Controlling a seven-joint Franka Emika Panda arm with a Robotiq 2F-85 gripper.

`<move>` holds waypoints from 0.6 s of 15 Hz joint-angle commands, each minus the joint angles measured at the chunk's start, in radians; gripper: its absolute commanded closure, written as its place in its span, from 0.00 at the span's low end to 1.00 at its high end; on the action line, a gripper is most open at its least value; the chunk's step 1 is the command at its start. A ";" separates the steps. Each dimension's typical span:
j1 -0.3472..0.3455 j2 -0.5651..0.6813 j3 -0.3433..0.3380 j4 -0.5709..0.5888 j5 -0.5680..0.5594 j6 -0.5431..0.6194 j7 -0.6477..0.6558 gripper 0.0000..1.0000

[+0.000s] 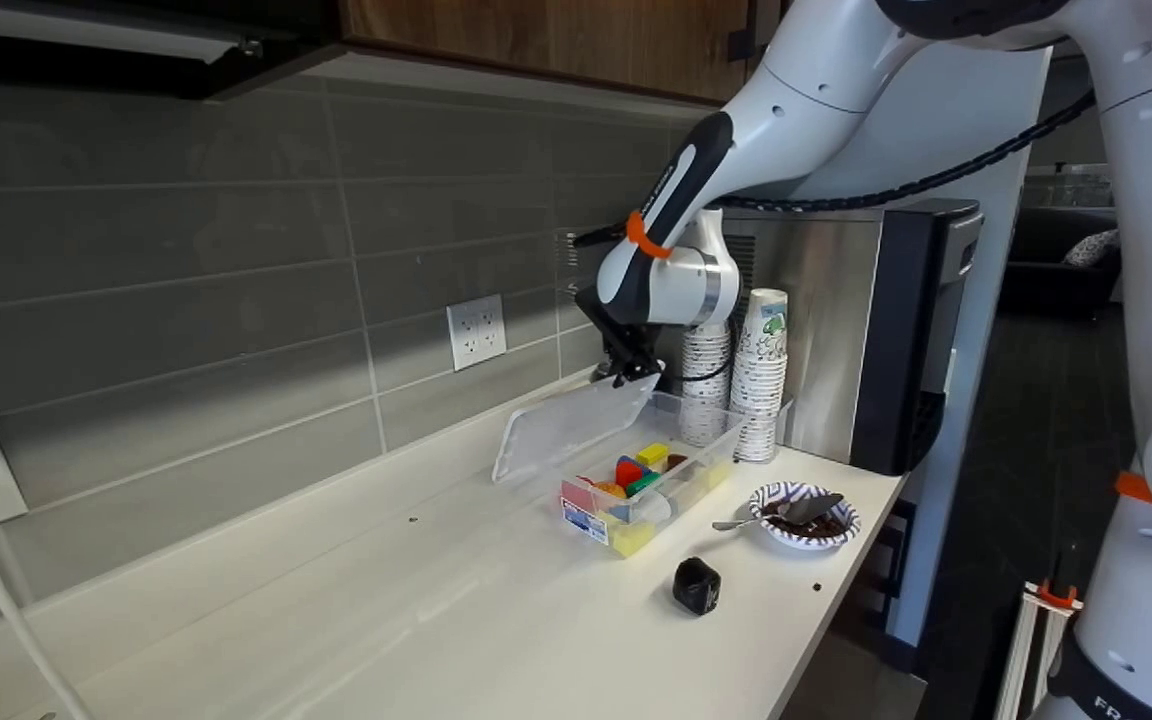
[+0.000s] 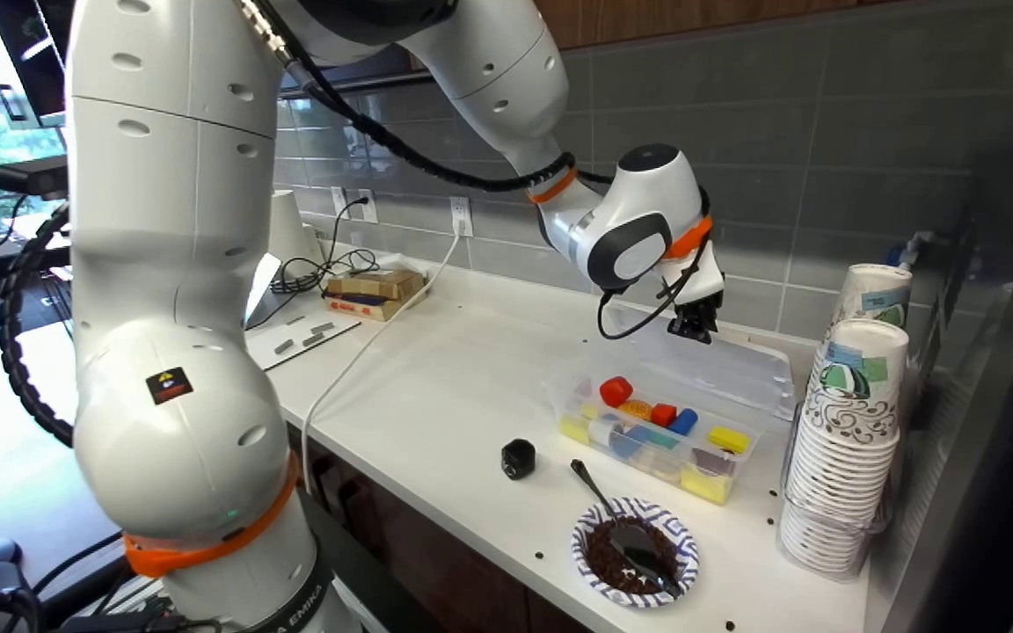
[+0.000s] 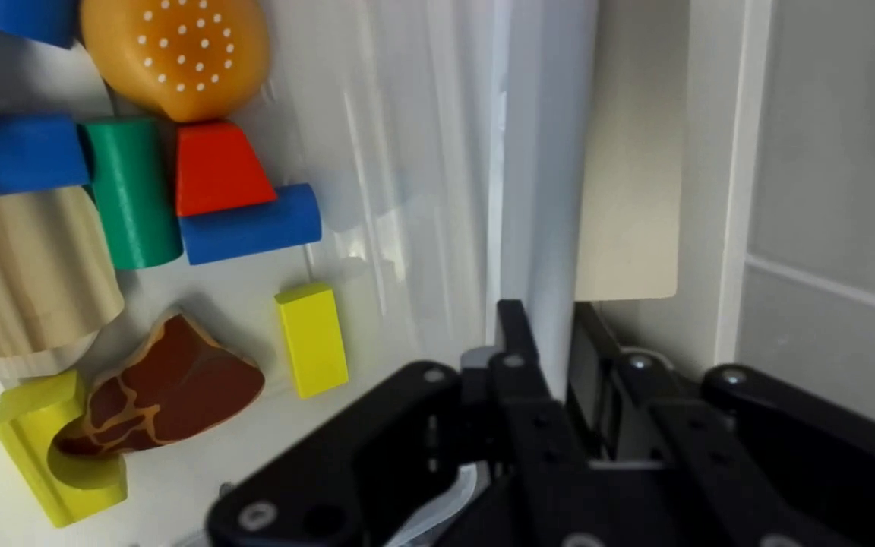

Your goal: Put the white lid on the clear storage bin

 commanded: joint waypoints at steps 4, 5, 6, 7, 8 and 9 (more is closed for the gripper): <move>-0.073 -0.136 0.094 -0.111 0.103 0.069 -0.087 0.95; -0.089 -0.154 0.115 -0.124 0.120 0.073 -0.098 0.95; -0.108 -0.173 0.140 -0.137 0.143 0.067 -0.116 0.95; -0.122 -0.194 0.157 -0.150 0.165 0.064 -0.130 0.95; -0.133 -0.213 0.177 -0.165 0.188 0.066 -0.147 0.95; -0.140 -0.228 0.189 -0.177 0.208 0.066 -0.162 0.95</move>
